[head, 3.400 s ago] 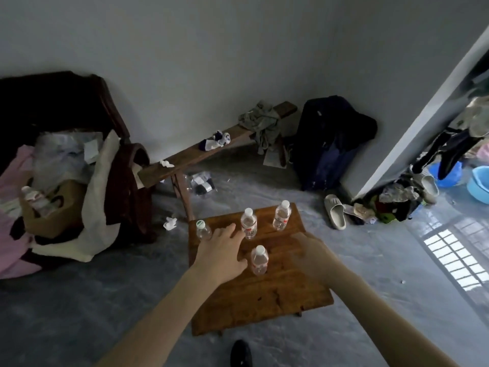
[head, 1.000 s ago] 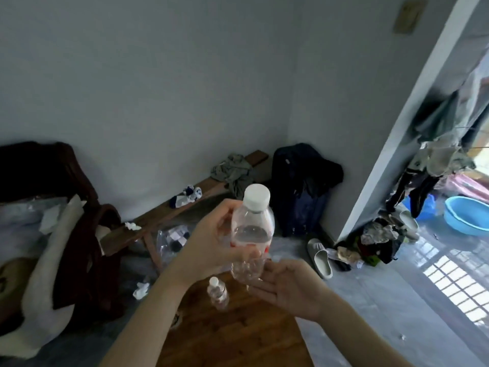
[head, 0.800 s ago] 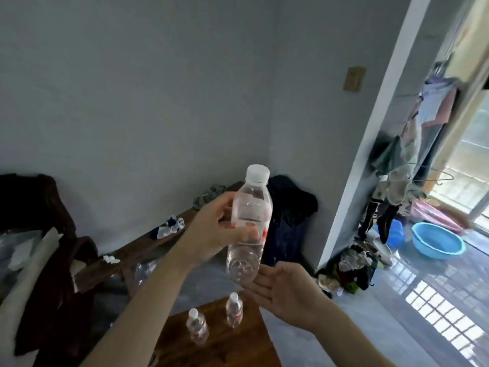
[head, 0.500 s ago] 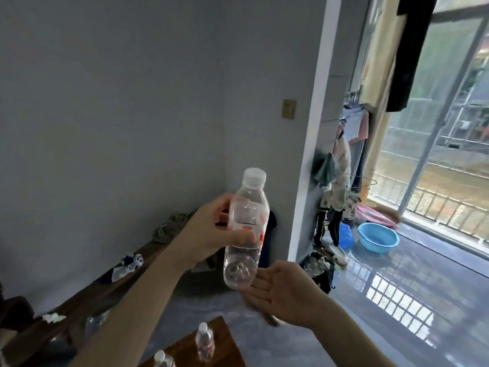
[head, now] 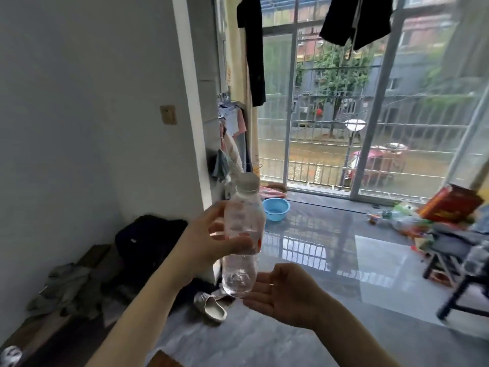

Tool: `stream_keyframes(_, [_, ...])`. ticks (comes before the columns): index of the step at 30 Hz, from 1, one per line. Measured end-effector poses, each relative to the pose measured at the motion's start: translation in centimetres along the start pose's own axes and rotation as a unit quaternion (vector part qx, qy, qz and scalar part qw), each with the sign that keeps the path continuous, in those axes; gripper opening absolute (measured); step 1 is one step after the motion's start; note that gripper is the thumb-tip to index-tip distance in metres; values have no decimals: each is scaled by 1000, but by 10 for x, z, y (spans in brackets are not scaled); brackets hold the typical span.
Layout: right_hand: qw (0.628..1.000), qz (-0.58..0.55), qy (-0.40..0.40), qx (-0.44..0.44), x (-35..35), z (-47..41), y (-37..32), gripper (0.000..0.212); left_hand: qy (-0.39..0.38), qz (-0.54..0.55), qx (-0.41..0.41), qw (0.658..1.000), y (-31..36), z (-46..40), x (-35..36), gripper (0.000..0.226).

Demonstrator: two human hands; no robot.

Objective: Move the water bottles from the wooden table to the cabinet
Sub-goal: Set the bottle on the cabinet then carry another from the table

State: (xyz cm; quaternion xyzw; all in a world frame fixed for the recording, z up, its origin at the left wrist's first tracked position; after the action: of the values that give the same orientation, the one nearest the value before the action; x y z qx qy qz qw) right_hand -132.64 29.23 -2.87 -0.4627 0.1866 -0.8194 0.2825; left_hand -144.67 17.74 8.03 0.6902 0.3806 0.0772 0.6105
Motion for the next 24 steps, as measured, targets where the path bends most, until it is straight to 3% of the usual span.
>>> stream_keyframes(5, [991,-79,85,-65,-61,73,4,49,-75,45,34,996,19,-13,91,59])
stream_keyframes(12, [957,-171,154,-175,-132,201,17,50,-199,75,96,972,96,-3,220,75])
stream_keyframes(16, [938,-189,183,-227,-165,277,29,51,-265,85,142,950,142,16,296,55])
stream_keyframes(24, [888,-230,231,-323,-246,463,84,49,-377,141,200,893,238,96,464,43])
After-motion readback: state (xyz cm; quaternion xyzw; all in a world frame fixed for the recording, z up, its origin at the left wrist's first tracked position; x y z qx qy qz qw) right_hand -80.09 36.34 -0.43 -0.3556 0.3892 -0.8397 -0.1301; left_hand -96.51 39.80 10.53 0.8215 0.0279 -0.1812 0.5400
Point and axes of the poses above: each hand's wrist, its own z-axis away from the middle knuckle, its own x-axis out of the palm, y = z × x, the point moved 4 cm from there along -z, towards the middle knuckle
